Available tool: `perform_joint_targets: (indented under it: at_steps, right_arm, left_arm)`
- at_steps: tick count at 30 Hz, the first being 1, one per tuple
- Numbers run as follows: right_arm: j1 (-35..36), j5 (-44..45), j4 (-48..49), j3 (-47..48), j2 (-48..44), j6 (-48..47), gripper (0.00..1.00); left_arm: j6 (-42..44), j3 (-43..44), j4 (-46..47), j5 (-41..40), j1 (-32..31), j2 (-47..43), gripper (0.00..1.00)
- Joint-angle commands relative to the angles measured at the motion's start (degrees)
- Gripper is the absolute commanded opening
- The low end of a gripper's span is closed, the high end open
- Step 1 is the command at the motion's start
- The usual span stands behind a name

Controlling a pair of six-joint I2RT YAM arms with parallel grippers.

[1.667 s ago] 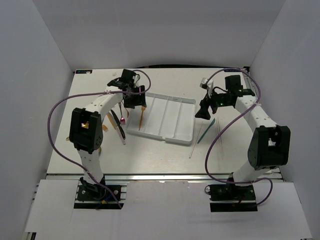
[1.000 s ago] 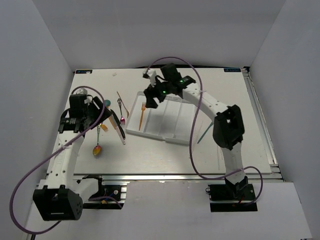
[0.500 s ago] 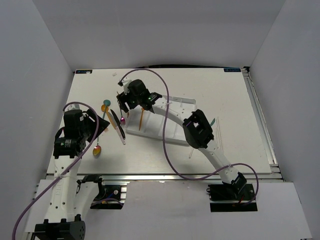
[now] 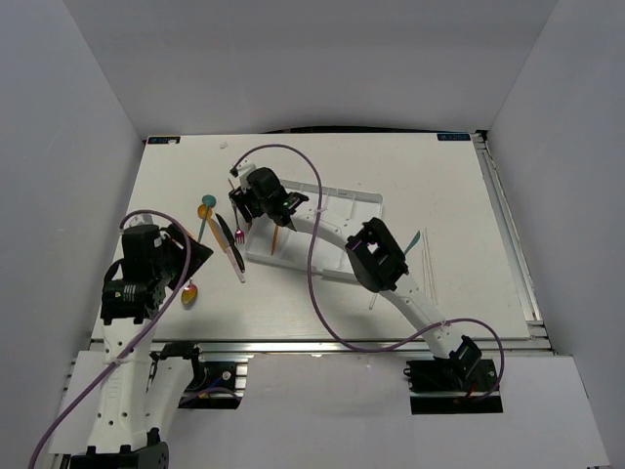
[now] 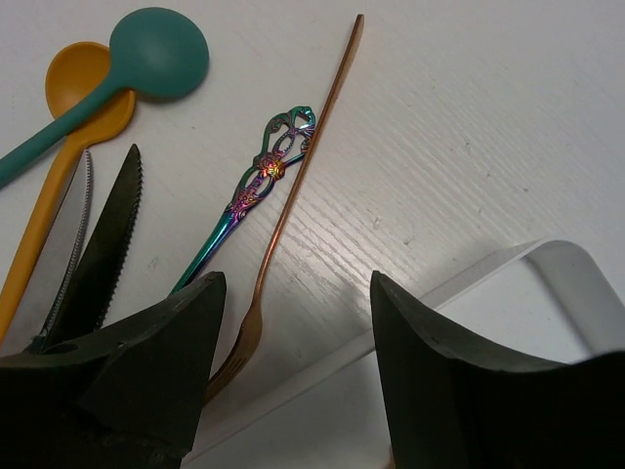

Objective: Sort the eating utensils into containers

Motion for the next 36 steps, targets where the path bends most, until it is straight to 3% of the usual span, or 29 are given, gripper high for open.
perform_joint_targets:
  at_steps: [1,13,20,25,31,36]
  right_arm:
    - [0.6,2.1,2.2,2.1,1.5,-1.8,0.67]
    - [0.9,-4.9,6.4,1.1,-0.5,-3.2,0.67]
    - [-0.7,-15.8,15.9,-2.5,-7.9,-6.3,0.77]
    - [-4.1,-25.7,16.5,-4.6,-14.4,-7.3,0.84]
    - [-11.6,-40.9,13.7,-18.4,-28.6,-8.6,0.88]
    - [-18.5,-51.7,4.4,-28.2,-37.2,-14.8,0.88]
  left_arm:
    - [-0.3,1.1,-1.6,-1.5,0.3,-0.6,0.74]
    - [-0.3,1.1,-1.3,-2.0,0.2,1.0,0.74]
    - [-1.1,0.9,1.2,-2.5,0.2,3.9,0.74]
    - [0.1,2.1,6.8,-2.3,0.2,12.5,0.73]
    - [5.1,8.6,11.4,-3.0,2.4,29.7,0.72]
    - [7.5,13.1,15.8,-3.5,5.5,40.4,0.71]
